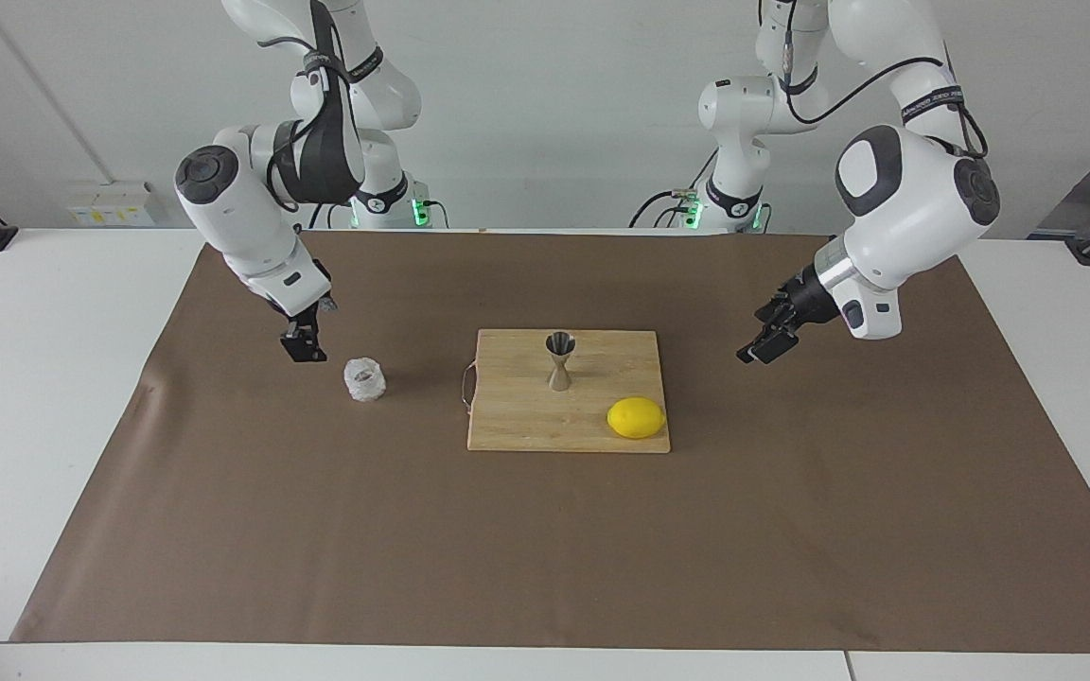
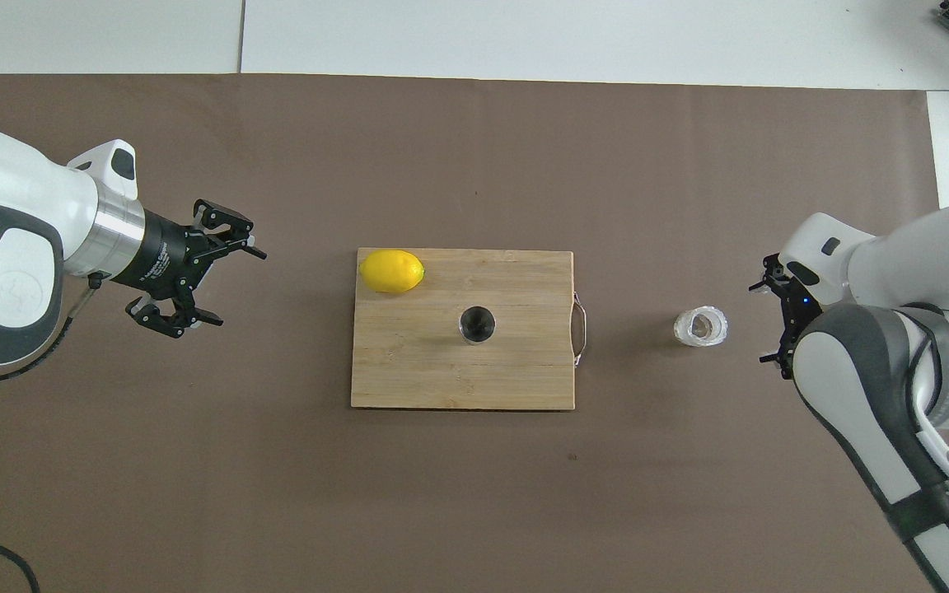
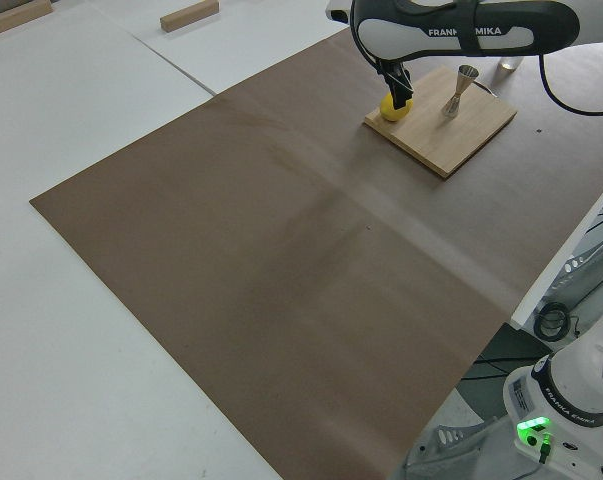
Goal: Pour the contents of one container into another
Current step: 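Grasp the white cup with the right gripper while the left gripper retracts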
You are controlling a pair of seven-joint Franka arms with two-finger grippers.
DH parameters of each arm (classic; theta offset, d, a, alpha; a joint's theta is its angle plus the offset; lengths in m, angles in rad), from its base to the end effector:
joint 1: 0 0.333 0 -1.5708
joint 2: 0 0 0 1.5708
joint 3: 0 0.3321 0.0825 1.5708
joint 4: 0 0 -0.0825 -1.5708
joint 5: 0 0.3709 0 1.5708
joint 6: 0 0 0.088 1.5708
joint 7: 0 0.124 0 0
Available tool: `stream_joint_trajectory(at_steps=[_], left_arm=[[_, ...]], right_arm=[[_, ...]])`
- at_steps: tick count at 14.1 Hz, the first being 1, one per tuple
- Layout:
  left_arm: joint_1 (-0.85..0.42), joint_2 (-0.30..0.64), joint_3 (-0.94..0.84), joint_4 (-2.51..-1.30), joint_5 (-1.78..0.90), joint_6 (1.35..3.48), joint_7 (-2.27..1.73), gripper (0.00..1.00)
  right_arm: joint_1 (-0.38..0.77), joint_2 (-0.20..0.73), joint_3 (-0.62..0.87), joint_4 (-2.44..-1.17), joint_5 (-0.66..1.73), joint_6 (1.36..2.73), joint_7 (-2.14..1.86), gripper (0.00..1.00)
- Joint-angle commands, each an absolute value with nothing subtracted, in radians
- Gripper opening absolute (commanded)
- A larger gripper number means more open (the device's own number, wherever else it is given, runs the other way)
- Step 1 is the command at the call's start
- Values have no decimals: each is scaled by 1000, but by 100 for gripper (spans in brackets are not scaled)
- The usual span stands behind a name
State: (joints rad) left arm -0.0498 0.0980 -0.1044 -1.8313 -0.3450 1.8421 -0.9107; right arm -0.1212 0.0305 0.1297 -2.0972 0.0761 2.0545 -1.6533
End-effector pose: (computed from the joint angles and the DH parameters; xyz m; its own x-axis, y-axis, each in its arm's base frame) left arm 0.5582 -0.1178 0.4773 0.6297 0.7077 -0.3205 0.7680 -0.6293 0.1193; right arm 0.5298 0.0094 0.4066 -0.0505 0.9960 0.0744 0.9961 0.0556 -0.0683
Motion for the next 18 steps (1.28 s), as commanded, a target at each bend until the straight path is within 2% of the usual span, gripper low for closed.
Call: stream_joint_trajectory(at_steps=[1, 4, 6, 10, 15, 18], left_arm=[[-23, 117, -95, -1790, -263, 1821, -740, 100], [23, 92, -94, -1784, -245, 1807, -425, 100], [55, 84, -95, -1775, -204, 1781, -255, 100], [41, 104, -104, -1594, -59, 1610, -75, 100], [34, 86, -100, -1491, 17, 1534, 214, 100], [31, 74, -97, -1499, 11, 1523, 49, 100]], right_arm=[[-137, 77, 140, -2098, 104, 2143, -1752, 100], [-133, 126, 140, -2100, 127, 2203, -1796, 100], [-123, 120, 140, -2155, 152, 2273, -1835, 100], [-118, 106, 144, -2230, 153, 2347, -1865, 100], [-103, 101, 146, -2279, 155, 2382, -1882, 100], [-92, 101, 146, -2295, 199, 2391, -1890, 100]])
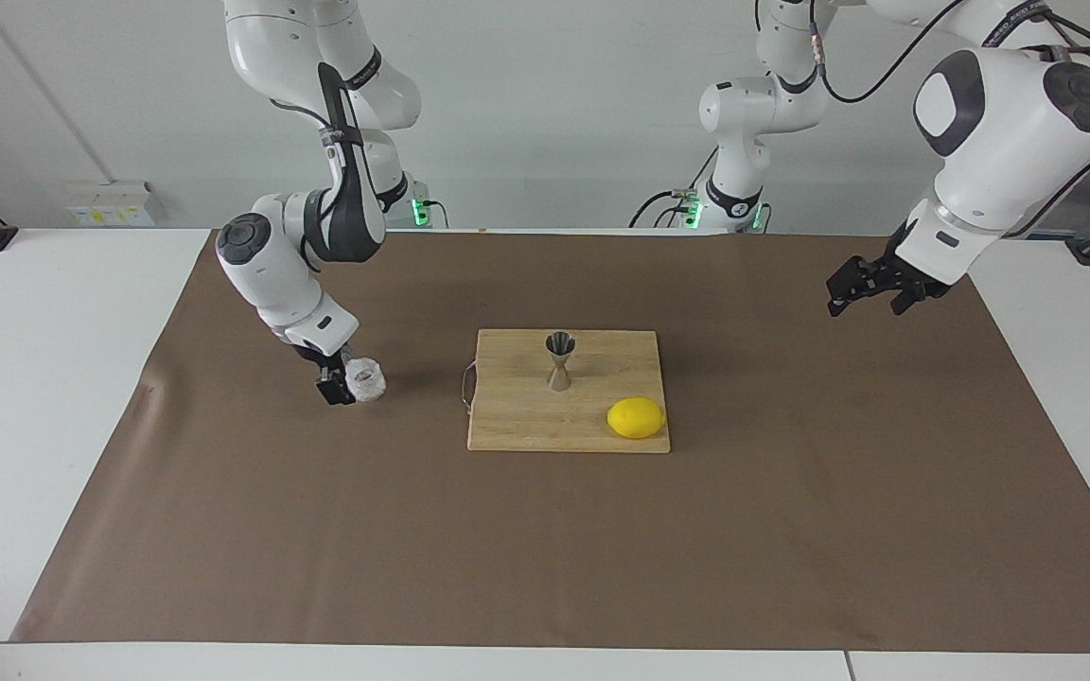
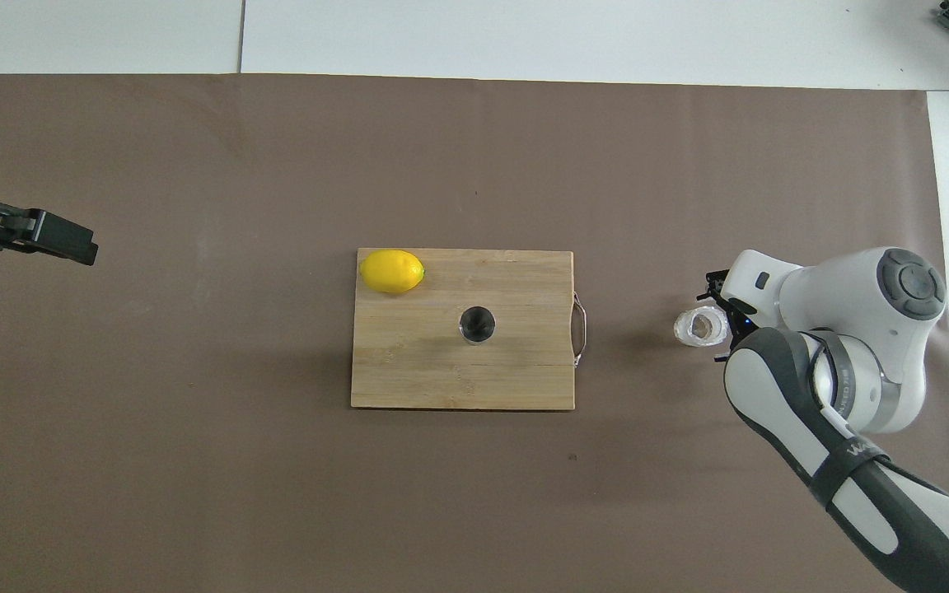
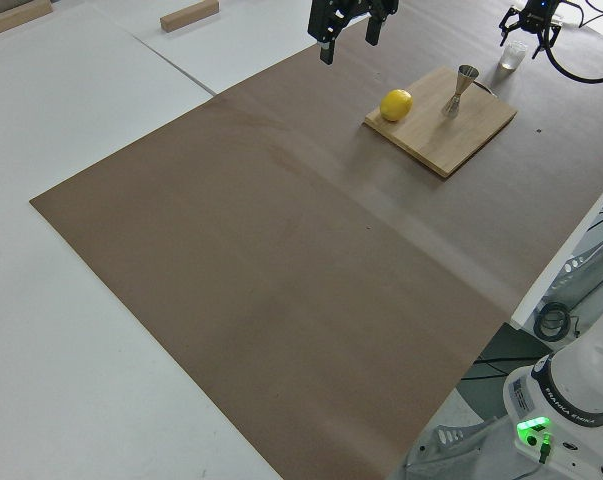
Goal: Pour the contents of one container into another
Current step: 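Grasp the white cup with the right gripper while the left gripper retracts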
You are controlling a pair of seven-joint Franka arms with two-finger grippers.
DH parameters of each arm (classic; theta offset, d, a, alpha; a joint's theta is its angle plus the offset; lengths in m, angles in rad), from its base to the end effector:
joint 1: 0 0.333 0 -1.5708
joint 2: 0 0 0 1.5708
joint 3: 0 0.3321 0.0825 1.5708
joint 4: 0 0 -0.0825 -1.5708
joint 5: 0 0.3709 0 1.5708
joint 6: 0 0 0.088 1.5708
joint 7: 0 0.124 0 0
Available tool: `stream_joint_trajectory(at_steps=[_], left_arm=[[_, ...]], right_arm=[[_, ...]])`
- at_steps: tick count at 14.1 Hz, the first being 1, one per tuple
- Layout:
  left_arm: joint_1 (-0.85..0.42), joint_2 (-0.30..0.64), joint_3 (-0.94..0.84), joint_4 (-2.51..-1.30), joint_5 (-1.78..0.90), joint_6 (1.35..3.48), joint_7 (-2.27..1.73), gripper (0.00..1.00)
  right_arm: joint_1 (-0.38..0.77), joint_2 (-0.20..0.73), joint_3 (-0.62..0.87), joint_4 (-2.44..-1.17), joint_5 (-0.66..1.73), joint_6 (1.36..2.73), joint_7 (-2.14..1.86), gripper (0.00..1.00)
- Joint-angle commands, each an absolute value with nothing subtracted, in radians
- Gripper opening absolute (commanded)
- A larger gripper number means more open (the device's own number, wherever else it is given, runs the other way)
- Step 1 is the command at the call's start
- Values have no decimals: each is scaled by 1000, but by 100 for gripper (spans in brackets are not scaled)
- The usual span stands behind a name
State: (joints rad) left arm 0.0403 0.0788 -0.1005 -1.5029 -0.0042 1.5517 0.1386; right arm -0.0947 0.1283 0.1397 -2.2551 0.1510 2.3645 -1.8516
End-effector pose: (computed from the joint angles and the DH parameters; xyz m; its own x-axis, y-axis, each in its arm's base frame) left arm 0.5634 -0.0321 0.6097 0.9799 -0.1975 -0.0276 -0.1971 -0.9803 0.0161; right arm 0.5244 0.0270 0.3145 -0.2133 0.9692 0.1234 0.9768 0.2138 0.0094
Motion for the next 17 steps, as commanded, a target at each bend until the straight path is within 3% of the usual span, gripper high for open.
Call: stream_joint_trajectory(at_steps=[1, 16, 17], left_arm=[[26, 74, -103, -1511, 17, 1522, -4, 100], [21, -20, -92, -1594, 5, 1488, 27, 100], [21, -20, -92, -1604, 5, 1505, 32, 100]], right_arm=[[-92, 101, 146, -2299, 201, 2402, -1893, 100], [-126, 133, 144, -2322, 356, 2425, -2026, 100], [-127, 135, 143, -2322, 356, 2425, -2026, 95]])
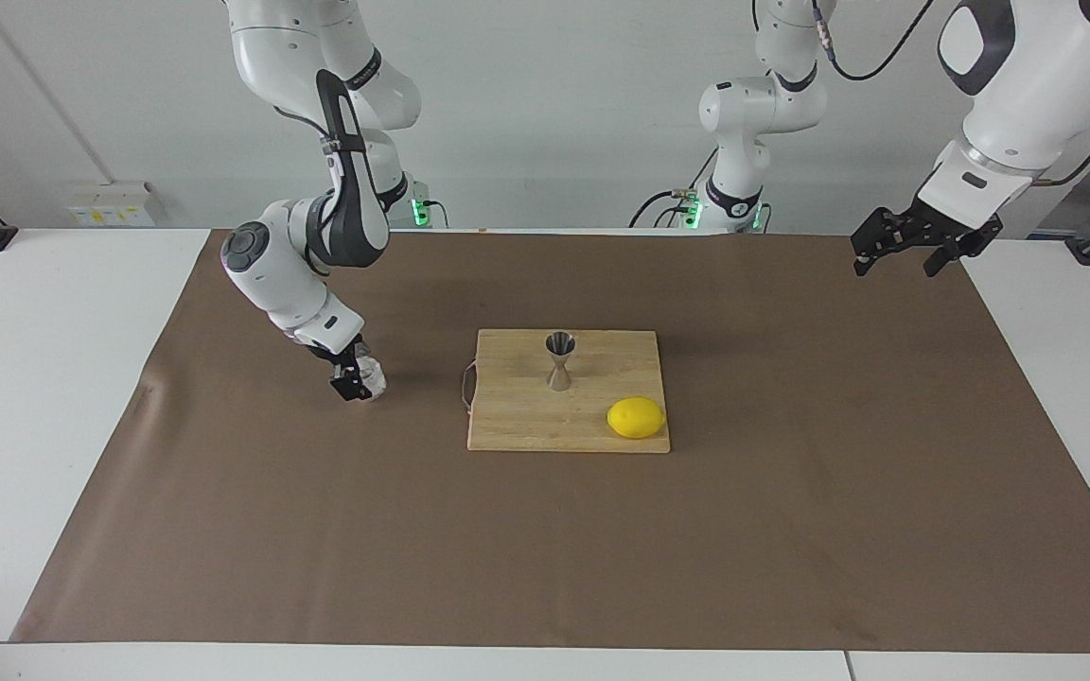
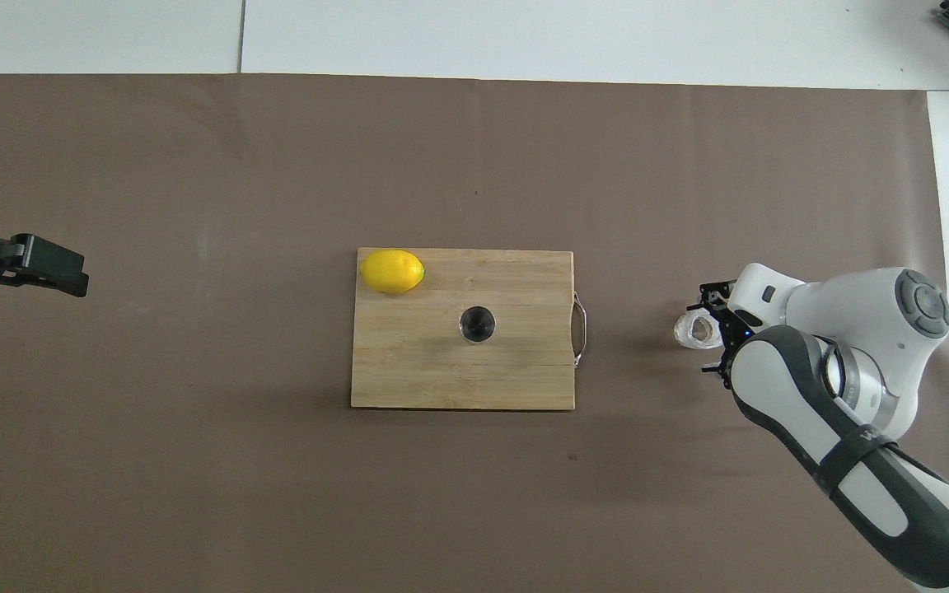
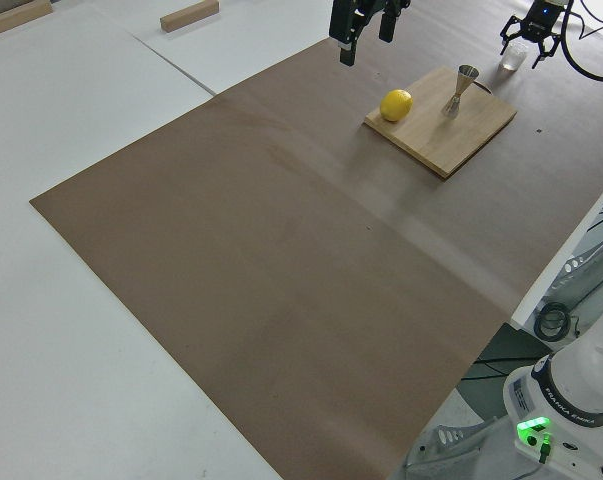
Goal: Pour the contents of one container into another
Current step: 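Grasp the white cup with the right gripper while the left gripper retracts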
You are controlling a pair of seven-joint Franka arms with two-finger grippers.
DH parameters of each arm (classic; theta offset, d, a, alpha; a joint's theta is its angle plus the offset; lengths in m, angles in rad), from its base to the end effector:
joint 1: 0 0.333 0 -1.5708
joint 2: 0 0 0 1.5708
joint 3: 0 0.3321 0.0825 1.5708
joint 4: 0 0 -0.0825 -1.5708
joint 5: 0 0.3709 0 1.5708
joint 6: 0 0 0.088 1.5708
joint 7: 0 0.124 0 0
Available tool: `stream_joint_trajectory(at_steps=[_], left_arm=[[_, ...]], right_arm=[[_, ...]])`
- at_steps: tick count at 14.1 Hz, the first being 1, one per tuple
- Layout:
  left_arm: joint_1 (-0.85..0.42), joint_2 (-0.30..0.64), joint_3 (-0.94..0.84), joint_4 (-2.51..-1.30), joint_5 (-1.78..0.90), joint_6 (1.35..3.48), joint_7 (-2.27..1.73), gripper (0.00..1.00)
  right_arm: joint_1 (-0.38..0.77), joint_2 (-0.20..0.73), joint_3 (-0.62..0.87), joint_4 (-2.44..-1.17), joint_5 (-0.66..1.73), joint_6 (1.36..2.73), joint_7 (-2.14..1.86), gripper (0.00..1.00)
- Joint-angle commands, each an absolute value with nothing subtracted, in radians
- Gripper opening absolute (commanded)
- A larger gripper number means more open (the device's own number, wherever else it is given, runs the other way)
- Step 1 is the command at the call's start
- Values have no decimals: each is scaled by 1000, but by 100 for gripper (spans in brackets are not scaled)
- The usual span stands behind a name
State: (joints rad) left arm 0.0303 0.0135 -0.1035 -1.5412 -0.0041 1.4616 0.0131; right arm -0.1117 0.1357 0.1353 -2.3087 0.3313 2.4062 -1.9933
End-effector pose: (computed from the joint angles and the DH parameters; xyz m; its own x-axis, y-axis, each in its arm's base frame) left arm 0.5311 -0.0391 0.6208 0.9919 -0.0864 -0.0928 -0.0862 -0.9963 0.0067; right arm 0.5118 0.0180 0.2936 -0.1913 0.9532 0.2341 0.9814 0.1892 0.0315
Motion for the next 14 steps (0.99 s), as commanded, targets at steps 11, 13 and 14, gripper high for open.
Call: stream_joint_trajectory(at_steps=[11, 13, 14], left_arm=[[57, -54, -92, -1595, -38, 1514, 87, 100], [58, -55, -94, -1600, -37, 1513, 101, 100], [58, -54, -94, -1600, -37, 1519, 106, 100]], right_arm=[[-130, 143, 144, -2293, 371, 2415, -2023, 38], [-121, 141, 144, -2278, 393, 2411, -2020, 27], [-114, 141, 144, -2264, 393, 2408, -2017, 26]])
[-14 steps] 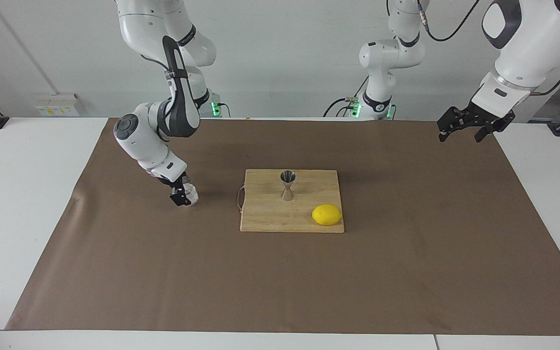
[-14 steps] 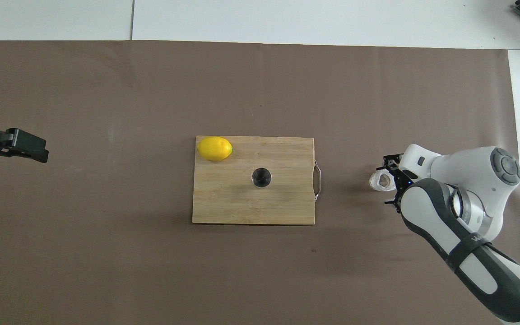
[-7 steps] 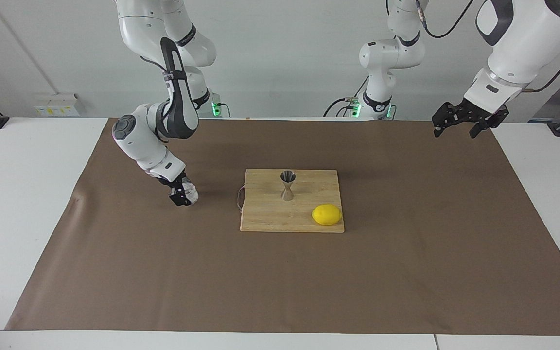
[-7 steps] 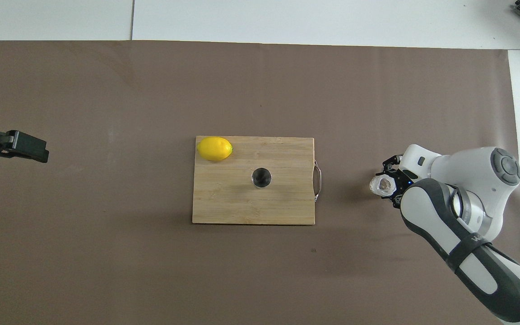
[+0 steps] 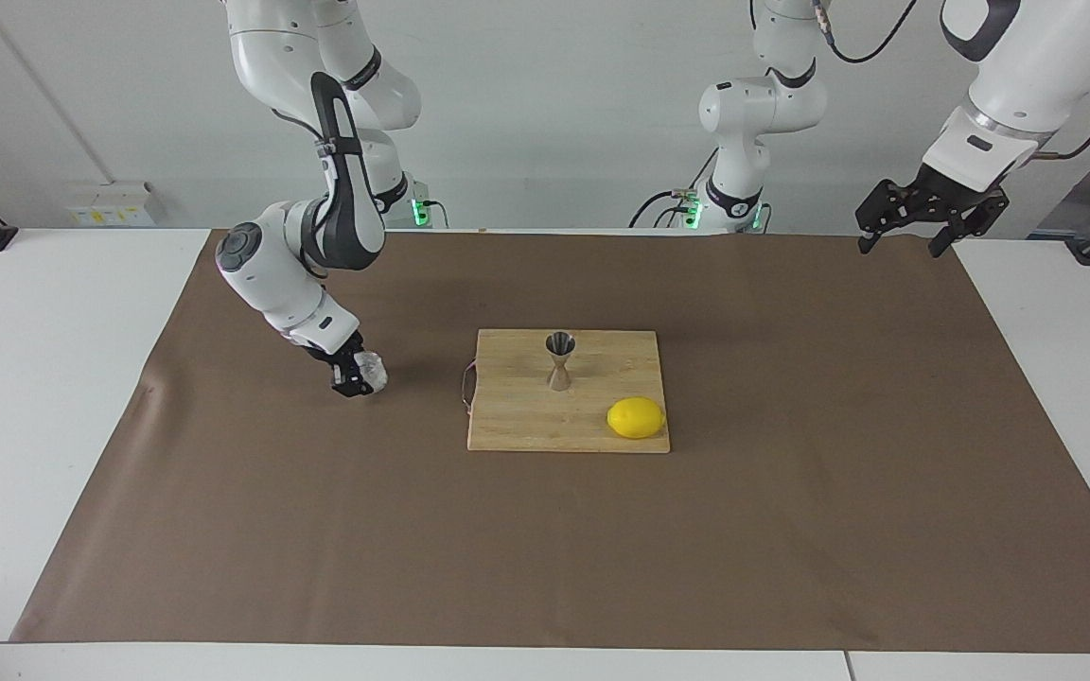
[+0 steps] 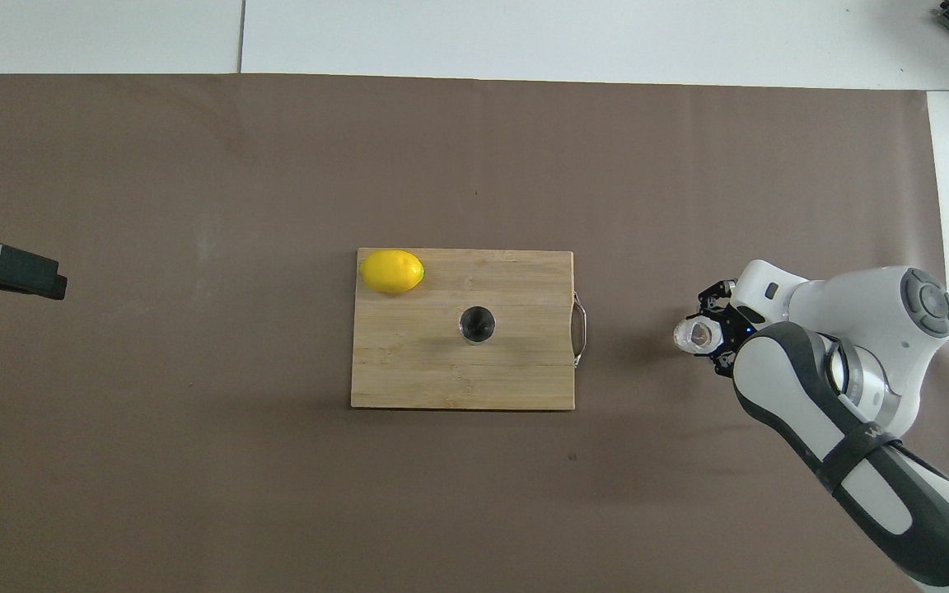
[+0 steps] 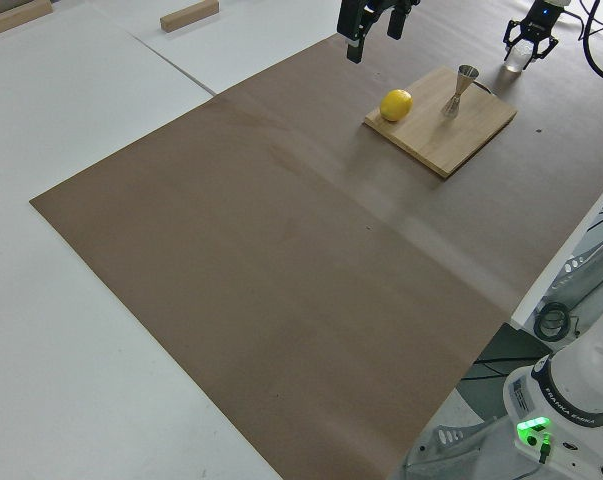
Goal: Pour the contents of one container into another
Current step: 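Grasp the white cup with the right gripper while the left gripper retracts, then lift the white cup with the right gripper over the metal cup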
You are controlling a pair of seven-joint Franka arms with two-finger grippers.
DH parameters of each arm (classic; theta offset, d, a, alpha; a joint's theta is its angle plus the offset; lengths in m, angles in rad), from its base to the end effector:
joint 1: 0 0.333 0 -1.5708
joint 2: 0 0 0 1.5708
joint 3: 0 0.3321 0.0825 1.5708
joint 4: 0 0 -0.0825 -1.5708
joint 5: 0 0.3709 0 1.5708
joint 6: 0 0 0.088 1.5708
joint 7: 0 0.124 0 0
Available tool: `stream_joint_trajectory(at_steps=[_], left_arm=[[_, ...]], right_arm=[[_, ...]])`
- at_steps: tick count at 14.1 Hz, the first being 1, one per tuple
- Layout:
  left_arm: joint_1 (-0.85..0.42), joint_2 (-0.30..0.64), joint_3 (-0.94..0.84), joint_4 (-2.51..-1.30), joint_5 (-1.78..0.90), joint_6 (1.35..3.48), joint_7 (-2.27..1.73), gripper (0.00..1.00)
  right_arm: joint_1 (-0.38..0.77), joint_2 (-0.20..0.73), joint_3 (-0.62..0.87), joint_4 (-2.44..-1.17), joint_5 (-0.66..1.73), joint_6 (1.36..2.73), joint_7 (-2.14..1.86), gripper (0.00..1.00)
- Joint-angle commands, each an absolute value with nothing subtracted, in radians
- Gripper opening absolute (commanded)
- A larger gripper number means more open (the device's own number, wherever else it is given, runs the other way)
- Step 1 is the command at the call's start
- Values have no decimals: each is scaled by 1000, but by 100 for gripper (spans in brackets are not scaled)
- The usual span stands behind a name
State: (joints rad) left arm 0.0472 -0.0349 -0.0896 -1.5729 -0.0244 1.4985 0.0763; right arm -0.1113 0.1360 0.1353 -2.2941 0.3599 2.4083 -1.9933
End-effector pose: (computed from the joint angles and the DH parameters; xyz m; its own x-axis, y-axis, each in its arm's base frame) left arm 0.5213 -0.0262 0.6350 0.9921 -0.1199 -0.0379 -0.1191 -0.9926 0.0242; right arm 0.5173 0.0186 0.2994 -0.1739 0.9528 0.2488 0.9847 0.1667 0.0499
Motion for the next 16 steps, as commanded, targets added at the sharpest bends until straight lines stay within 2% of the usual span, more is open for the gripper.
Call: stream_joint_trajectory(at_steps=[1, 5, 10, 15, 16], left_arm=[[58, -52, -94, -1603, -35, 1525, 106, 100], [58, -69, -94, -1612, -31, 1520, 110, 100], [58, -84, -95, -1641, -25, 1526, 109, 100], [86, -101, -95, -1657, -25, 1534, 104, 100], [86, -101, -95, -1657, -25, 1534, 103, 100]], right_arm=[[-112, 137, 147, -2250, 393, 2405, -2010, 26], [-86, 112, 170, -2203, 393, 2401, -1924, 22], [-84, 97, 270, -2080, 374, 2280, -1645, 22], [26, 100, 281, -1961, 211, 2180, -1416, 22], [53, 103, 281, -1938, 166, 2159, -1355, 18]])
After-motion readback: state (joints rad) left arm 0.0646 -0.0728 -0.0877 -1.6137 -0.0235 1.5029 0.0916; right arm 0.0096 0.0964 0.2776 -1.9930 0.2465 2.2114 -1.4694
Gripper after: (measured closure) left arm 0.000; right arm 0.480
